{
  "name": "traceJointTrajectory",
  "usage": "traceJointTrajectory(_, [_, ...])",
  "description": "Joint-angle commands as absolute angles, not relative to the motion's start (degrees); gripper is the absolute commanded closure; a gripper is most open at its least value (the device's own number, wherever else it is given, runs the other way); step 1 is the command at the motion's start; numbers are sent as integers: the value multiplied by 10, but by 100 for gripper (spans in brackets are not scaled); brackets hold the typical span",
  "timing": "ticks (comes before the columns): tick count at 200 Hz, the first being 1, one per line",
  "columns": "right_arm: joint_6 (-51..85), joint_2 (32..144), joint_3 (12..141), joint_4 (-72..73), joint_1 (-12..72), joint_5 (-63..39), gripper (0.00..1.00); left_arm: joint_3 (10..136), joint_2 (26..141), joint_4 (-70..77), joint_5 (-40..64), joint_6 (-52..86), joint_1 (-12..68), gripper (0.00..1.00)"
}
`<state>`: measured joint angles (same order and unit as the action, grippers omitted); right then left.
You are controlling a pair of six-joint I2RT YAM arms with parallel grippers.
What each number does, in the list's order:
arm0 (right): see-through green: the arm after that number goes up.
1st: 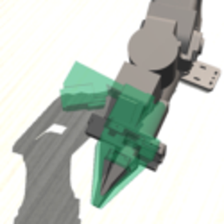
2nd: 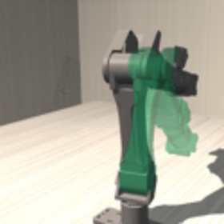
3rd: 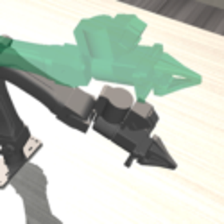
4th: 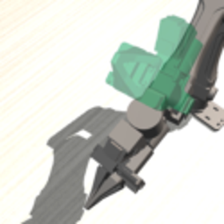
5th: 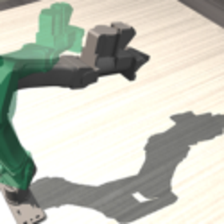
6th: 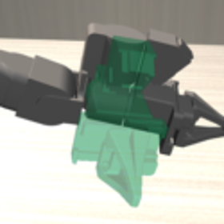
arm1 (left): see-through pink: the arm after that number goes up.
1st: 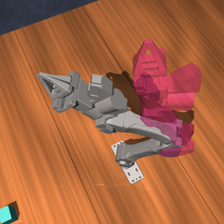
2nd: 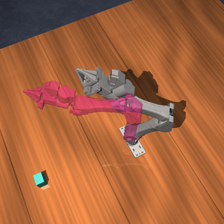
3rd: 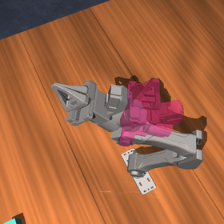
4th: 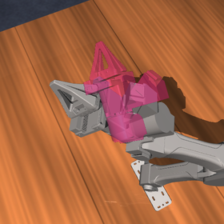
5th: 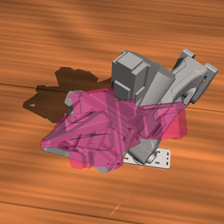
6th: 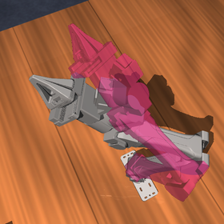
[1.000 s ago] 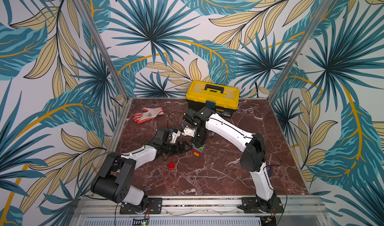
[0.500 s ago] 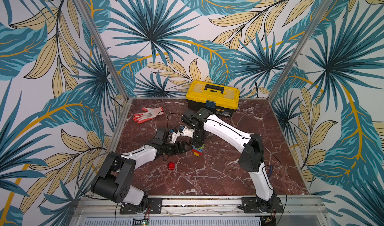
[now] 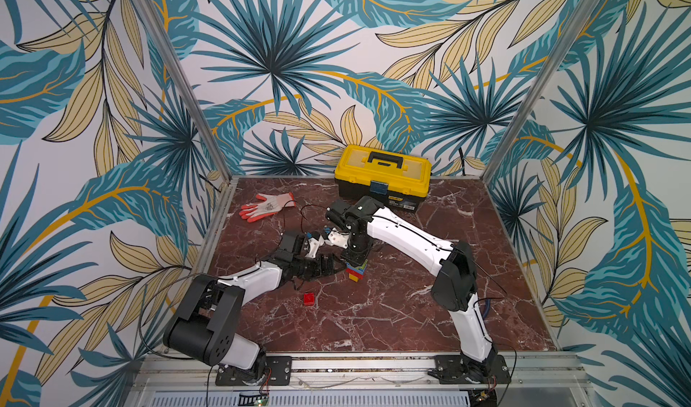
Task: Assemble a carrot with lego
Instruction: Assemble the lego brick with the lego brick, then pick up the lego brick from the center of the board.
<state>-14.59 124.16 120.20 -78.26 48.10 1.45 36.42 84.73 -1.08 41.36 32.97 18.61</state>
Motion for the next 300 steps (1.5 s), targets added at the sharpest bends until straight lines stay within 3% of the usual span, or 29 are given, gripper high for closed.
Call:
traceJointTrajectory(1, [-144, 1263, 1212, -791, 480, 5, 60, 381, 850, -4, 414, 325, 185, 1])
traceJointTrajectory(49, [-139, 1250, 1223, -780, 475, 0, 55, 381, 849, -4, 414, 325, 185, 1])
traceJointTrajectory(101, [-137, 1194, 1190, -758, 468, -6, 34, 375, 832, -5, 410, 333, 180, 1])
traceJointTrajectory(113, [-138, 1164, 1160, -732, 466, -6, 26, 370, 817, -7, 409, 341, 175, 1])
traceJointTrajectory(115, [-140, 1159, 1155, -727, 466, -7, 21, 370, 814, -8, 408, 342, 174, 1])
traceJointTrajectory(118, [-140, 1149, 1146, -719, 466, -9, 4, 370, 809, -12, 406, 343, 172, 1])
traceJointTrajectory(122, [-142, 1138, 1136, -707, 465, -11, 1, 371, 801, -21, 400, 342, 170, 1])
traceJointTrajectory(146, [-141, 1073, 1083, -629, 464, -31, 1, 406, 755, -127, 344, 331, 160, 1])
traceJointTrajectory(183, [-110, 977, 980, -484, 438, -35, 1, 494, 734, -368, 150, 331, 143, 0])
traceJointTrajectory(220, [-26, 845, 771, -290, 427, 73, 1, 519, 731, -471, 27, 369, 132, 1])
traceJointTrajectory(252, [32, 804, 716, -310, 425, 176, 1, 559, 784, -513, 27, 423, 133, 1])
traceJointTrajectory(300, [110, 758, 640, -289, 399, 123, 1, 645, 900, -557, 27, 448, 141, 4])
